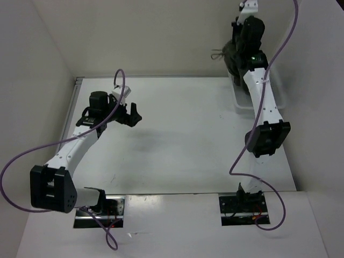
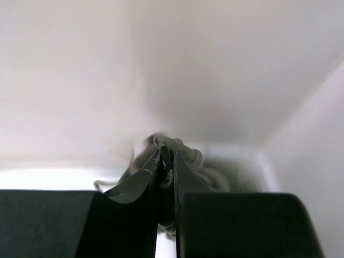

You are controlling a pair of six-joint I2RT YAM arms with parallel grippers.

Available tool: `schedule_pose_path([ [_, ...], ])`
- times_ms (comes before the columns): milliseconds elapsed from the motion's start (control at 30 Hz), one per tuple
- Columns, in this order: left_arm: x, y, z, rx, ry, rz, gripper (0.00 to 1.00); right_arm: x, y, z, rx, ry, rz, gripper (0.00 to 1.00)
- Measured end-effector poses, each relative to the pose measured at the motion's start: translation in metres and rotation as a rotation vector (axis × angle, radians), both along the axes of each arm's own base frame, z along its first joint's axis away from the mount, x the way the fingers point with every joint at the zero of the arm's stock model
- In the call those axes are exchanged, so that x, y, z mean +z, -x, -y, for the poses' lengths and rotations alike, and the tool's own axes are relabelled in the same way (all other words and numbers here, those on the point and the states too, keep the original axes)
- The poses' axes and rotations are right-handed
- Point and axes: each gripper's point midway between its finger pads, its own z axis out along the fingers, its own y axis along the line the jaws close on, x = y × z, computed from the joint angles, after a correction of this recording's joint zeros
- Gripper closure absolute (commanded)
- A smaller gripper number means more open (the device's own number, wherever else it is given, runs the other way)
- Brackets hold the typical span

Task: Fold and stack the shorts
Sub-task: Grab the shorts from the pile, then move the shorts to the center of the board

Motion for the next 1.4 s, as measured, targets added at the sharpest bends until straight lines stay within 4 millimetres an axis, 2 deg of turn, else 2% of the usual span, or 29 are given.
schedule_pose_path([
  [100,0.014,0.008,-0.006,0.025,-0.008,0.057,0.00,0.118,0.036,-0.046,0.061,-0.005,0.250,1.00],
  [167,0.022,0.013,-0.010,0.045,-0.015,0.091,0.00,0.191,0.079,-0.086,0.136,-0.040,0.424,1.00],
  [233,0.032,0.015,-0.014,0.067,-0.020,0.126,0.00,0.247,0.128,-0.127,0.235,-0.094,0.572,1.00],
  [300,0.042,0.016,-0.019,0.085,-0.020,0.162,0.00,0.281,0.176,-0.170,0.359,-0.163,0.666,1.00],
  [367,0.052,0.017,-0.029,0.114,-0.021,0.195,0.00,0.296,0.207,-0.200,0.462,-0.231,0.698,1.00],
  [400,0.059,0.017,-0.036,0.138,-0.022,0.213,0.00,0.299,0.215,-0.209,0.501,-0.268,0.700,1.00],
  [467,0.070,0.019,-0.051,0.181,-0.024,0.248,0.00,0.292,0.211,-0.215,0.522,-0.320,0.669,1.00],
  [533,0.077,0.021,-0.066,0.227,-0.028,0.277,0.00,0.266,0.190,-0.225,0.519,-0.355,0.581,1.00],
  [600,0.080,0.023,-0.080,0.270,-0.035,0.290,0.00,0.224,0.163,-0.239,0.505,-0.372,0.450,1.00],
  [667,0.079,0.023,-0.091,0.306,-0.043,0.289,0.00,0.161,0.133,-0.257,0.488,-0.365,0.279,0.99],
  [700,0.078,0.023,-0.094,0.317,-0.045,0.286,0.00,0.125,0.120,-0.265,0.481,-0.356,0.187,0.95],
  [767,0.075,0.023,-0.100,0.336,-0.050,0.282,0.00,0.045,0.099,-0.273,0.465,-0.329,-0.008,0.79],
  [800,0.075,0.023,-0.102,0.342,-0.051,0.281,0.00,-0.010,0.087,-0.268,0.443,-0.310,-0.135,0.39],
  [833,0.074,0.023,-0.103,0.349,-0.054,0.280,0.00,-0.058,0.080,-0.256,0.408,-0.301,-0.243,0.17],
  [867,0.073,0.023,-0.104,0.353,-0.056,0.278,0.00,-0.099,0.076,-0.239,0.371,-0.284,-0.336,0.03],
  [933,0.070,0.023,-0.105,0.357,-0.058,0.272,0.00,-0.192,0.072,-0.182,0.260,-0.236,-0.526,0.01],
  [967,0.066,0.024,-0.105,0.354,-0.057,0.262,0.00,-0.231,0.078,-0.150,0.200,-0.207,-0.615,0.01],
  [1033,0.056,0.028,-0.101,0.335,-0.051,0.228,0.00,-0.294,0.098,-0.084,0.091,-0.124,-0.767,0.01],
  [1067,0.049,0.031,-0.099,0.328,-0.050,0.205,0.00,-0.312,0.109,-0.060,0.057,-0.081,-0.819,0.01],
  [1100,0.041,0.034,-0.098,0.324,-0.050,0.176,0.00,-0.321,0.117,-0.045,0.046,-0.029,-0.850,0.01],
  [1133,0.029,0.038,-0.098,0.328,-0.055,0.147,0.00,-0.321,0.122,-0.045,0.066,0.012,-0.860,0.01],
  [1167,0.017,0.040,-0.100,0.339,-0.063,0.120,0.00,-0.316,0.128,-0.055,0.117,0.052,-0.858,0.01],
  [1200,0.000,0.044,-0.105,0.364,-0.081,0.084,0.00,-0.306,0.133,-0.075,0.191,0.088,-0.841,0.01],
  [1267,-0.034,0.054,-0.115,0.415,-0.123,0.004,0.00,-0.276,0.147,-0.134,0.379,0.147,-0.767,0.01],
  [1300,-0.051,0.060,-0.119,0.438,-0.144,-0.040,0.00,-0.259,0.161,-0.171,0.498,0.178,-0.717,0.01],
  [1367,-0.077,0.072,-0.126,0.466,-0.179,-0.124,0.03,-0.244,0.193,-0.222,0.686,0.244,-0.659,0.05],
  [1400,-0.084,0.076,-0.128,0.478,-0.191,-0.145,0.05,-0.245,0.209,-0.238,0.762,0.284,-0.647,0.09],
])
